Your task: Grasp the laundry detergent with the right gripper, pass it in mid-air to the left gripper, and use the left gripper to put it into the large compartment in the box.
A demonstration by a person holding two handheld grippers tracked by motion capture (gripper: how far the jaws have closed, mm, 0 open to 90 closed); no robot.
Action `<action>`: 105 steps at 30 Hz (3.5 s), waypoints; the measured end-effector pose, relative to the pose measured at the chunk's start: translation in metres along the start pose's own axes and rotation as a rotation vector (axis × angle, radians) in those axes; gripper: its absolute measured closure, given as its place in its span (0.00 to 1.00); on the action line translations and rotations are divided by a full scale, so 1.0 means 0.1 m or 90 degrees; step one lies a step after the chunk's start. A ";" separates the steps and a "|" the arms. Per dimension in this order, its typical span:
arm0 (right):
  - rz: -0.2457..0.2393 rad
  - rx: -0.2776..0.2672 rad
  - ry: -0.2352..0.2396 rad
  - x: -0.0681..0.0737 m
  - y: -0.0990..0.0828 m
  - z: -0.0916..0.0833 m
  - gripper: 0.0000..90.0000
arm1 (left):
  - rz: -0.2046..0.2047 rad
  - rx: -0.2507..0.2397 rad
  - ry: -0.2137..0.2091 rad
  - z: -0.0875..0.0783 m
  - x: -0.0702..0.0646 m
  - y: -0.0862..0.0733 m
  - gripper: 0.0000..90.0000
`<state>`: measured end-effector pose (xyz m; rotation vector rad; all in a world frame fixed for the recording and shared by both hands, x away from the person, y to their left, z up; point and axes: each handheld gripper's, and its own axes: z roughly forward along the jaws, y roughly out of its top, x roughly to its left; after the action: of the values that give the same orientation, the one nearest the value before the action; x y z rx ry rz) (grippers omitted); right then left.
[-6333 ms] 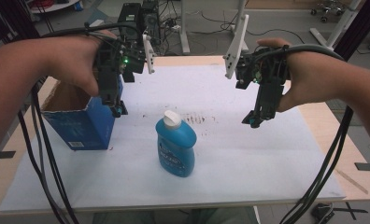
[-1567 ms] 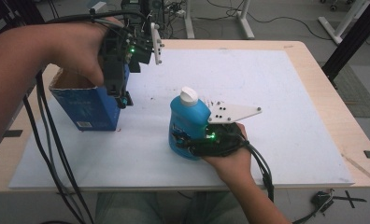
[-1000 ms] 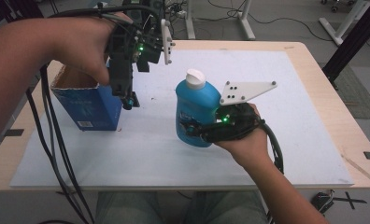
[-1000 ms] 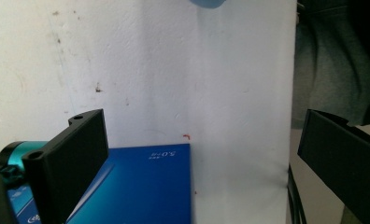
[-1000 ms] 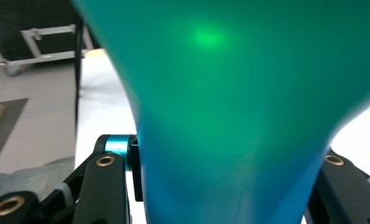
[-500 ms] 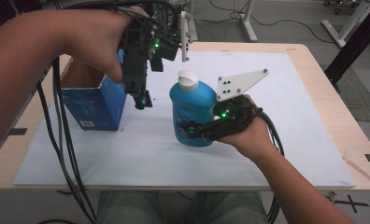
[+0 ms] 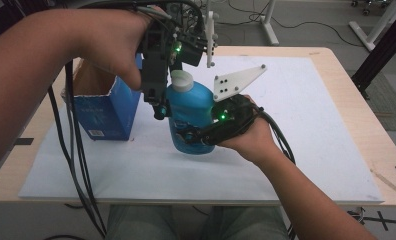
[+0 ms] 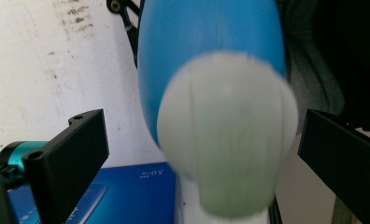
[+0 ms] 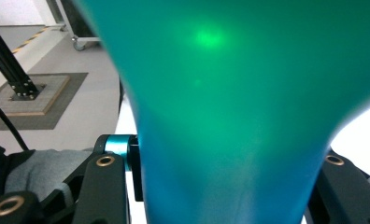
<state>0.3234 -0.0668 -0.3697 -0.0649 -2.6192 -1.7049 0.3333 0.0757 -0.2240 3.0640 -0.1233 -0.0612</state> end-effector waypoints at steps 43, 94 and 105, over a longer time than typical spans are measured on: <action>0.012 -0.006 0.019 -0.06 0.14 0.22 0.51 | -0.025 0.039 0.023 0.16 0.00 0.07 0.14; 0.008 -0.020 0.027 -0.07 0.12 0.23 0.51 | -0.046 0.043 0.035 0.16 0.00 0.09 0.32; 0.006 -0.024 0.030 -0.07 0.09 0.23 0.51 | -0.044 0.044 0.026 0.17 -0.01 0.10 0.44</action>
<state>0.3314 -0.0426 -0.3712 -0.0368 -2.5507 -1.7309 0.3310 0.0642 -0.2400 3.1365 -0.0177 0.0010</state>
